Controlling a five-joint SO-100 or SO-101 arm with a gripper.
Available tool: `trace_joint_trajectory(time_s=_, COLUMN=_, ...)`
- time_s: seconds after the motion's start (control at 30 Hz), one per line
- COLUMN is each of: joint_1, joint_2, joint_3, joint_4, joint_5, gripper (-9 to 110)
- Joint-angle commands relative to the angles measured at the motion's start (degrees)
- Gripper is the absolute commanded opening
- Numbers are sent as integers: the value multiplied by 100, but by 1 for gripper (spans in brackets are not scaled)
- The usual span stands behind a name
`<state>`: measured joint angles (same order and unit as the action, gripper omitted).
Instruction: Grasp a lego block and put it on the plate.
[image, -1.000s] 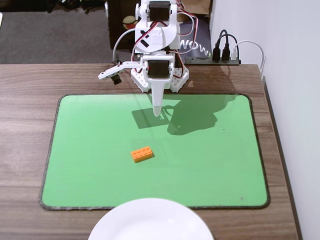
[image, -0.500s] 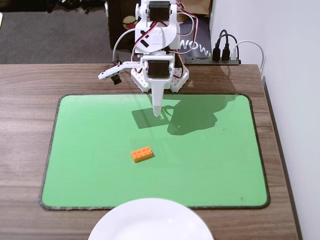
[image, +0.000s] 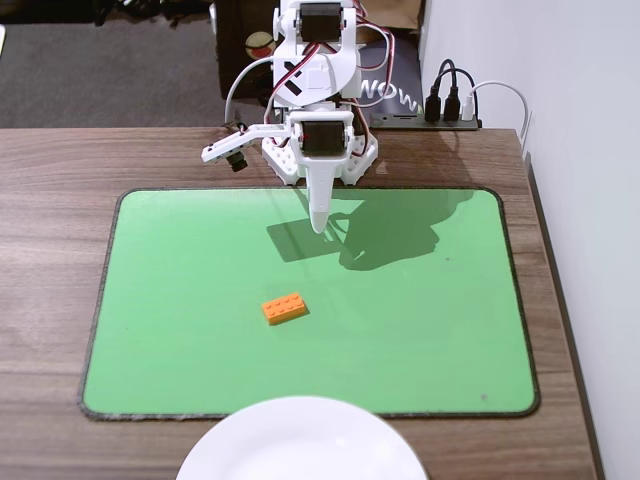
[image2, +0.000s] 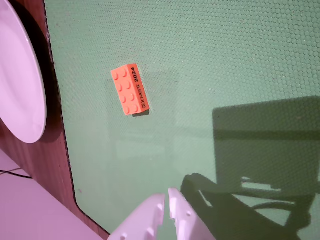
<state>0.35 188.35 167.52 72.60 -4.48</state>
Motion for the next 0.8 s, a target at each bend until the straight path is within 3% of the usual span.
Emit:
trace_joint_trajectory(time_s=0.0, joint_1=35, joint_2=-35, joint_3=-18, joint_4=-70, joint_5=-18, gripper=1)
trace_joint_trajectory(time_s=0.23, joint_1=299, joint_2=-571, joint_3=-97, joint_4=-606, joint_5=-457, gripper=1)
trace_joint_trajectory(time_s=0.77, joint_1=1090, joint_2=-4474, joint_3=-2575, joint_4=-1002, joint_5=-1099, gripper=1)
